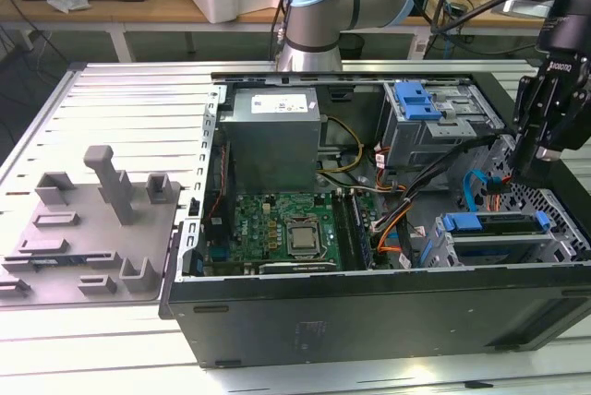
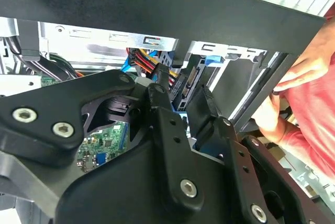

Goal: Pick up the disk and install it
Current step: 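Insert the first disk wire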

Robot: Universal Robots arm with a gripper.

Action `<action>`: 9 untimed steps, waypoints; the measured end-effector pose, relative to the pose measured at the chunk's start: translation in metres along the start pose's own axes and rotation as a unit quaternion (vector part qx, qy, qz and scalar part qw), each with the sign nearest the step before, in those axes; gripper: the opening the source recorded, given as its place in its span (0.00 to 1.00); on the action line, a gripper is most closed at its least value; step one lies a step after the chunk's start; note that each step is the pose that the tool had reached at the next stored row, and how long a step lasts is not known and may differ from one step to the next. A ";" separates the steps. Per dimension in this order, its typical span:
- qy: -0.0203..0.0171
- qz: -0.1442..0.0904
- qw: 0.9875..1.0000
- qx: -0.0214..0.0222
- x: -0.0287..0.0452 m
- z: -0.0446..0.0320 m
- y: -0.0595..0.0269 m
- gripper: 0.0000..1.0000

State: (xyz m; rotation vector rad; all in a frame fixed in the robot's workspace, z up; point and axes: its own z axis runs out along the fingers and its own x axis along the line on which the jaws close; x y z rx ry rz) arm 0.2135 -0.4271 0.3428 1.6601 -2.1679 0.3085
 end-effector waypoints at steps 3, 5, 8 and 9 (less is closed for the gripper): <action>0.000 0.001 1.000 0.000 0.0001 0.0001 0.0001 0.41; 0.000 0.002 1.000 -0.001 0.0001 0.0002 0.0003 0.41; 0.000 0.005 1.000 -0.002 0.0001 0.0005 0.0003 0.41; 0.000 0.006 1.000 -0.003 0.0001 0.0005 0.0003 0.32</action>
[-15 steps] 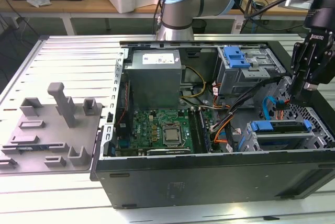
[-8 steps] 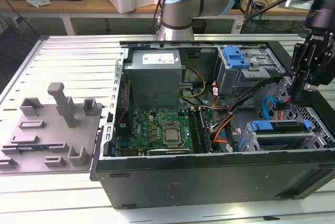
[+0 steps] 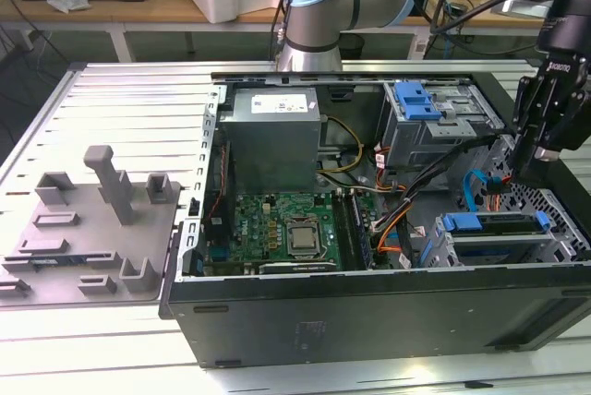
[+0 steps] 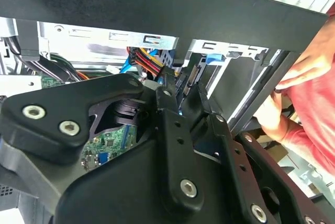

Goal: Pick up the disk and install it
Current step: 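Insert the first disk wire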

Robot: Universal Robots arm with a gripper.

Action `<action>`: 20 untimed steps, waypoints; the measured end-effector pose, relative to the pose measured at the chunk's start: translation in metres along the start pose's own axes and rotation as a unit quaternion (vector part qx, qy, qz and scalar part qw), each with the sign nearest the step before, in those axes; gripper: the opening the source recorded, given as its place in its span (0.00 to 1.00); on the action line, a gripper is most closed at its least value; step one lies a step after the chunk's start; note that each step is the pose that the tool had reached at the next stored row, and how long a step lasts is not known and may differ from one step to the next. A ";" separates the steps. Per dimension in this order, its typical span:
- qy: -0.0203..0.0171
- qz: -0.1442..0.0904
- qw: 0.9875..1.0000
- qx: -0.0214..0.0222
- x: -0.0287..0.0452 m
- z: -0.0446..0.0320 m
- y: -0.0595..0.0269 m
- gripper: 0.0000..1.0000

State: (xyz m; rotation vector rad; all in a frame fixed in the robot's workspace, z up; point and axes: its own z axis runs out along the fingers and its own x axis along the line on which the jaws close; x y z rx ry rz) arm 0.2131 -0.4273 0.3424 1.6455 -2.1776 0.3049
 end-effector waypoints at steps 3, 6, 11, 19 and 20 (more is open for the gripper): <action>0.000 0.002 1.000 -0.001 0.0000 0.0002 0.0000 0.32; 0.000 0.003 1.000 -0.001 -0.0002 0.0005 -0.0003 0.32; 0.000 0.004 1.000 -0.002 -0.0008 0.0012 -0.0011 0.32; 0.003 0.005 1.000 -0.001 -0.0013 0.0021 -0.0012 0.32; 0.004 0.005 1.000 -0.001 -0.0013 0.0021 -0.0012 0.32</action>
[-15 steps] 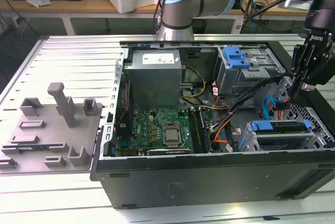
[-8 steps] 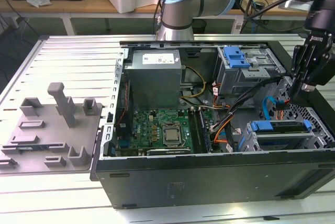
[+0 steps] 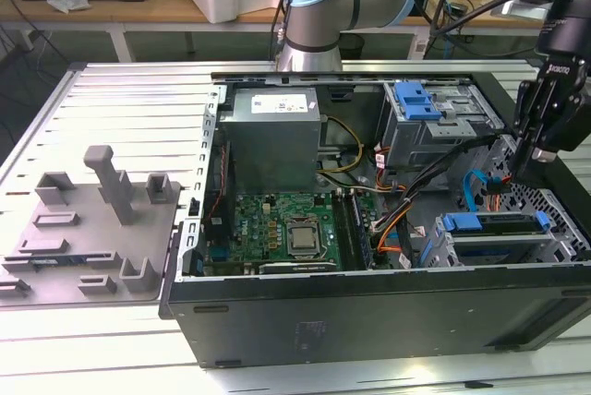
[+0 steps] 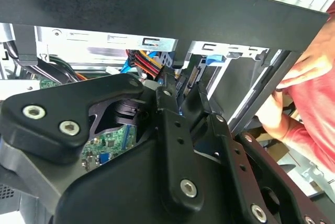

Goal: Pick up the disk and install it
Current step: 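Insert the first disk wire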

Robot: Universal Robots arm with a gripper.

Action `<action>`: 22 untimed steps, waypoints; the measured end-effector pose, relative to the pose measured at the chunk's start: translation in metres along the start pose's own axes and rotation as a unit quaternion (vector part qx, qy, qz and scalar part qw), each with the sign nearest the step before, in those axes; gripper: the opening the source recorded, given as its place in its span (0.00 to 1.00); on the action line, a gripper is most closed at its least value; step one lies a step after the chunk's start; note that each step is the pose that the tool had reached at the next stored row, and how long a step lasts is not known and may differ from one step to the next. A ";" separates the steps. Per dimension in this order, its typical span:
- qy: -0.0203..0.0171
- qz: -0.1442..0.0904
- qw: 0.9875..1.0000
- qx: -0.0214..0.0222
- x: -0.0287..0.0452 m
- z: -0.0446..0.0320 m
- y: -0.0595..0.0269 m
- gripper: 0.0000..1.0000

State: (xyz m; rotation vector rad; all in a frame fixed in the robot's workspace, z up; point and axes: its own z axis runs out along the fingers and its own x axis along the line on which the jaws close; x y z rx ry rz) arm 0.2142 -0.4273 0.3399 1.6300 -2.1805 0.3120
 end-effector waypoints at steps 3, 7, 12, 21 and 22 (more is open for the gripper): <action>0.002 0.001 1.000 0.001 -0.0001 0.0001 0.0000 0.32; 0.002 0.001 1.000 0.001 -0.0017 -0.0002 0.0004 0.32; 0.003 0.001 1.000 0.001 -0.0036 -0.0003 0.0010 0.32; 0.003 0.001 1.000 0.001 -0.0049 0.0006 0.0007 0.32; 0.003 0.001 1.000 0.001 -0.0049 0.0006 0.0007 0.32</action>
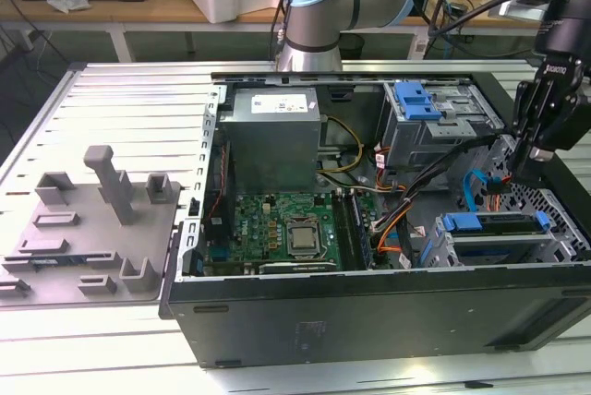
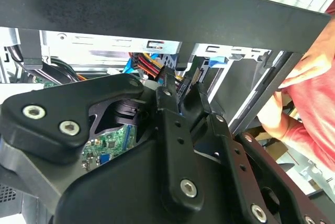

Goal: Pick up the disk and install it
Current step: 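Insert the first disk wire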

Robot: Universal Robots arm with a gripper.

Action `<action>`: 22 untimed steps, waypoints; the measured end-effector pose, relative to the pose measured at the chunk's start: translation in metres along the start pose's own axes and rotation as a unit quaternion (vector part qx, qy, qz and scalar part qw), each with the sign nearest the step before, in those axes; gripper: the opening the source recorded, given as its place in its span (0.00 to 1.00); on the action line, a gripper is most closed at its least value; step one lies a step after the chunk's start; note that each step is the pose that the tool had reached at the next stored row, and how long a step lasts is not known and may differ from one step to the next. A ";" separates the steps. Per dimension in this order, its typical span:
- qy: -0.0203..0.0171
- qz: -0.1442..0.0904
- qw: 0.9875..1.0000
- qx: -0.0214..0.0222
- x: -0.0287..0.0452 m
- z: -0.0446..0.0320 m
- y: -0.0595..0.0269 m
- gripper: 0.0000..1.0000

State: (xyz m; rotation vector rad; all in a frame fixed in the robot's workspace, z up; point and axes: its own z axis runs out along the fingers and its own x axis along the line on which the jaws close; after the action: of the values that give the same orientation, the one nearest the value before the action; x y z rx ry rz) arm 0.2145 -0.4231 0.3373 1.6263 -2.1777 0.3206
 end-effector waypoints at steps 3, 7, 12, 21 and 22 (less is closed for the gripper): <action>0.000 0.000 1.000 0.000 -0.0001 -0.0001 0.0001 0.18; 0.001 0.000 1.000 0.000 -0.0001 0.0000 0.0000 0.17; 0.010 0.002 1.000 0.003 -0.0001 0.0001 0.0005 0.17; 0.026 -0.002 1.000 0.011 0.0016 0.0019 0.0140 0.17; 0.026 -0.003 1.000 0.012 0.0019 0.0022 0.0153 0.17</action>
State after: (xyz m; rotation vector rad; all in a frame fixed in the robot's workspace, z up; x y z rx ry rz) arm 0.1991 -0.4211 0.3370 1.6190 -2.1369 0.3845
